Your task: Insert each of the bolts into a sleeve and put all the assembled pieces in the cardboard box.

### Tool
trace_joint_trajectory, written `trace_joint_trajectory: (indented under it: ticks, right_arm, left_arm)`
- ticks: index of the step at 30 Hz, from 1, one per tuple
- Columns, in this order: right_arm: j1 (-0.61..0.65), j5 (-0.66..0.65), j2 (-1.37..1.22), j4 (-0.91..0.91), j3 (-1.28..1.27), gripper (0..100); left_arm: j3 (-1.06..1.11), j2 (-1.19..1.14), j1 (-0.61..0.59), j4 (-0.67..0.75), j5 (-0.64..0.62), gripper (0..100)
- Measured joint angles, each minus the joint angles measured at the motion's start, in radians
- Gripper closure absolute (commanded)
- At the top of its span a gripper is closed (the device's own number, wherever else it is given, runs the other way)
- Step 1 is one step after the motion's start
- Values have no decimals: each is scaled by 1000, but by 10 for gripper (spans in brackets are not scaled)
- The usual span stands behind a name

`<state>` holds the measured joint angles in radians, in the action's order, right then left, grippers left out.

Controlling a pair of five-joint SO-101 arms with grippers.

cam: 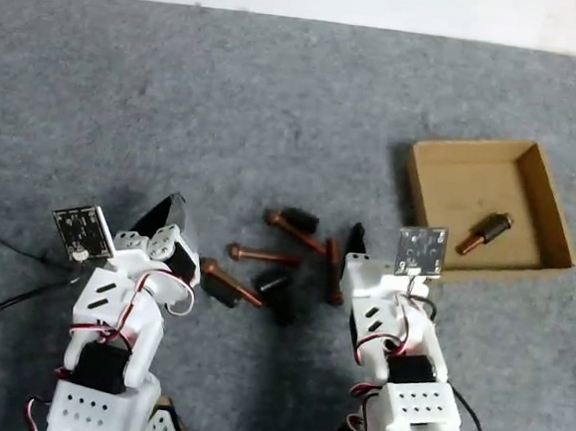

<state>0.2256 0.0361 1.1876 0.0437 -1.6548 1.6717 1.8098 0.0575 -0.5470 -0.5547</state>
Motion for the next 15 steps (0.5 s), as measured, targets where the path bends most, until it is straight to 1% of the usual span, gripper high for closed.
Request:
trace_joint_trajectory:
  ticks: [15]
  right_arm:
    - [0,0,0,0,-3,757]
  left_arm:
    - [0,0,9,0,0,989]
